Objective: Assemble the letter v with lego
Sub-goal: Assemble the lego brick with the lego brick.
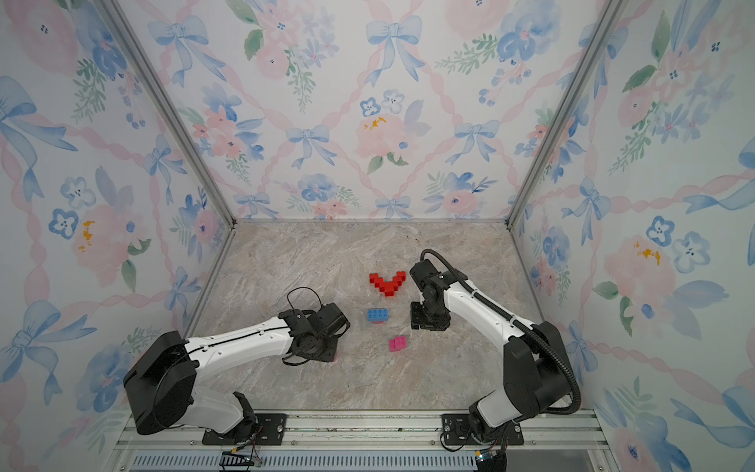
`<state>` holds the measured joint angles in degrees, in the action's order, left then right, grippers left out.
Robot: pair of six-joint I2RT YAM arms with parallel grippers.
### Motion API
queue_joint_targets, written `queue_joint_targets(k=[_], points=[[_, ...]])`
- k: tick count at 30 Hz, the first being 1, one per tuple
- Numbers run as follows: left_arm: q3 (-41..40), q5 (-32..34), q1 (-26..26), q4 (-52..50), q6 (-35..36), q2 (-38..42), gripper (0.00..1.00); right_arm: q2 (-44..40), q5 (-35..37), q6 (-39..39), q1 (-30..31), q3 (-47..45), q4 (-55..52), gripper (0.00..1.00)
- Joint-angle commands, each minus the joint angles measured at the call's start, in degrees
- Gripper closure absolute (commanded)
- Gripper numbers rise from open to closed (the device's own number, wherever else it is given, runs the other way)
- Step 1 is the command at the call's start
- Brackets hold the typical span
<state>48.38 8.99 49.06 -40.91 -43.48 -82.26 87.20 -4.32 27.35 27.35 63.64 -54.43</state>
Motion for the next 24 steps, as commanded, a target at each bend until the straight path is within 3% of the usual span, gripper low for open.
queue_joint_targets(k=[1,18,24], points=[[-0.83,0.18,-0.67,-1.64,0.95,1.8,1.0,-1.5,-0.25,-0.81,-0.34,-0.51,-1.51,0.48],[-2.77,-2.53,1.01,-0.25,-2.07,-4.72,1.0,-0.89,-0.6,-1.39,0.06,0.02,-0.72,0.47],[0.64,-5.04,2.74,-0.19,-4.86,-5.93,0.98,-0.19,-1.0,-3.1,0.27,0.92,0.07,0.45]])
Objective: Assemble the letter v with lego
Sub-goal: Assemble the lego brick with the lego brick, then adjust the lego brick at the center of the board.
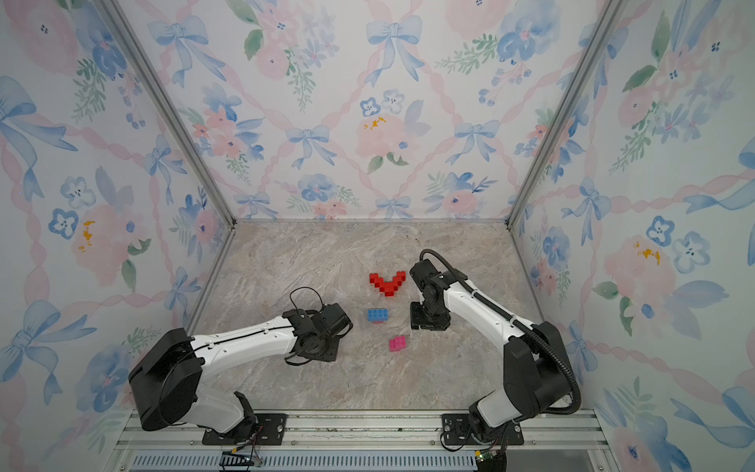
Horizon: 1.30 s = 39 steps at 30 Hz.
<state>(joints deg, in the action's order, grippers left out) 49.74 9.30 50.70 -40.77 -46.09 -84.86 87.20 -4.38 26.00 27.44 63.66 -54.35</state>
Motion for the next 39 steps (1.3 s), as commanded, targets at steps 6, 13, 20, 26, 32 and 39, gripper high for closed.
queue_joint_targets(k=[6,13,20,26,32,39], points=[[4.92,-6.92,3.01,-0.24,-4.27,-6.43,0.74,0.75,-0.63,-6.69,0.22,1.56,3.33,0.42],[11.71,-8.39,4.11,-0.45,-2.52,-8.89,0.32,4.05,-2.64,-9.59,1.34,4.11,9.2,0.23],[18.8,-7.82,-3.34,-0.5,4.49,-4.62,0.02,6.3,-2.61,-5.05,1.56,4.5,11.55,0.35],[7.08,-28.32,-17.81,26.69,10.08,-3.27,0.03,3.02,1.44,-4.11,2.09,0.96,12.81,0.55],[-2.24,-34.27,-20.86,45.44,7.63,-5.07,0.21,1.6,1.1,-5.74,1.12,-4.2,16.68,0.53],[-8.95,-38.67,-20.93,61.19,2.41,-8.12,0.28,5.52,6.48,-6.75,6.88,-3.32,16.53,1.0]])
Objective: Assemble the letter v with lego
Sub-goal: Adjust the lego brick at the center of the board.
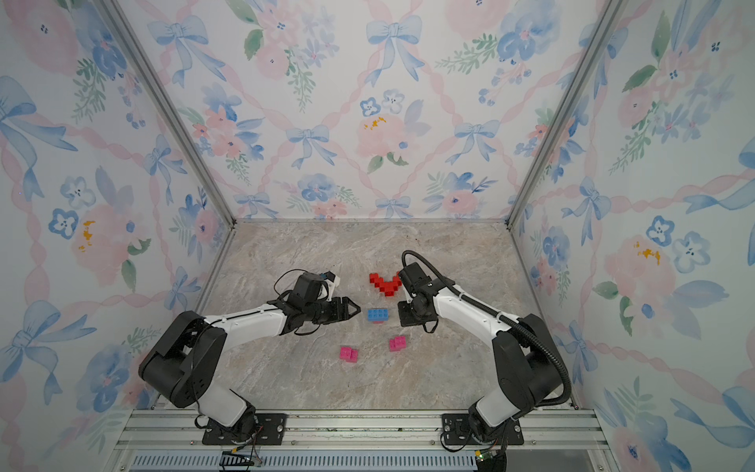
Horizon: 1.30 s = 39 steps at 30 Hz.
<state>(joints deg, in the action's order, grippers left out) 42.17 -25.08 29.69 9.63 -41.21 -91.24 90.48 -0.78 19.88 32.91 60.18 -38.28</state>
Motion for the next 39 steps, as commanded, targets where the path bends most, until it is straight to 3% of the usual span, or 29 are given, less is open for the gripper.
queue_joint_targets(k=[1,5,10,27,31,33,37,39], points=[[-1.56,-4.07,0.44,11.19,-2.4,-2.25,0.29,2.95,2.97,-0.46,1.61,-0.04,0.81,1.0],[-1.77,-4.38,1.43,13.3,-3.33,-4.0,0.31,6.57,1.38,-0.27,2.0,-0.06,2.59,0.99],[-2.09,-9.24,0.59,18.91,-7.31,-10.39,0.35,9.43,-0.52,-0.67,2.77,0.86,2.49,1.0],[-2.14,-12.56,3.25,26.02,-12.81,-15.08,0.39,4.7,-4.85,2.11,4.34,-5.24,1.23,1.0],[-2.36,-13.04,3.26,27.28,-13.62,-15.65,0.41,1.4,-1.39,1.13,2.31,-4.86,-2.42,1.0],[-2.49,-13.23,3.4,27.85,-13.89,-15.81,0.42,-1.5,-1.44,-0.57,-0.66,-4.98,-4.15,0.89],[-2.53,-13.0,3.58,28.82,-14.42,-16.2,0.45,-6.84,-2.33,-4.6,-3.67,-5.84,-5.07,0.53],[-2.53,-12.89,3.62,29.36,-14.68,-16.63,0.47,-7.82,-2.84,-5.58,-4.32,-6.29,-5.14,0.48]])
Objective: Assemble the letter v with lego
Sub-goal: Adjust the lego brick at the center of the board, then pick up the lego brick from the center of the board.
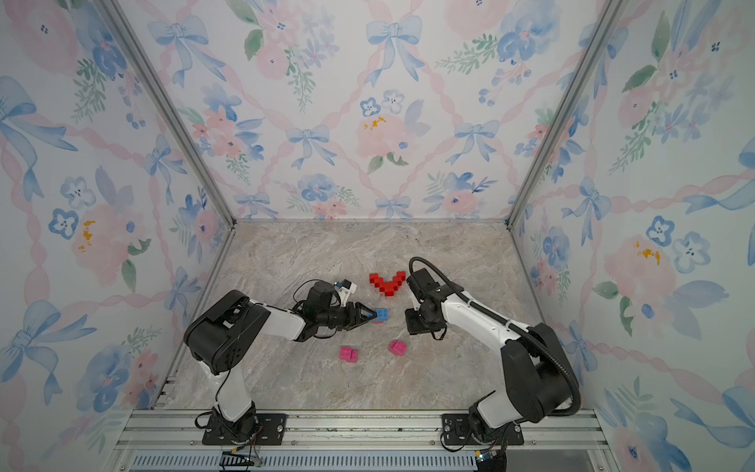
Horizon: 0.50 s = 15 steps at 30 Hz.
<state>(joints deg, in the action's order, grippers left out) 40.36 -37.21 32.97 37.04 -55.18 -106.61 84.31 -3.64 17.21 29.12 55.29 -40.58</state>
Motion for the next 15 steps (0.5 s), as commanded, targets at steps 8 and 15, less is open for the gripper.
queue_joint_targets(k=[8,15], points=[[-0.72,-0.68,0.52,2.78,-1.29,-2.42,0.53,-5.06,-4.87,-5.81,1.78,-3.64,-0.37,0.45],[-2.3,-0.33,0.53,2.78,-1.6,-2.63,0.59,-6.63,-2.35,-8.02,8.49,-2.68,-1.83,0.34]])
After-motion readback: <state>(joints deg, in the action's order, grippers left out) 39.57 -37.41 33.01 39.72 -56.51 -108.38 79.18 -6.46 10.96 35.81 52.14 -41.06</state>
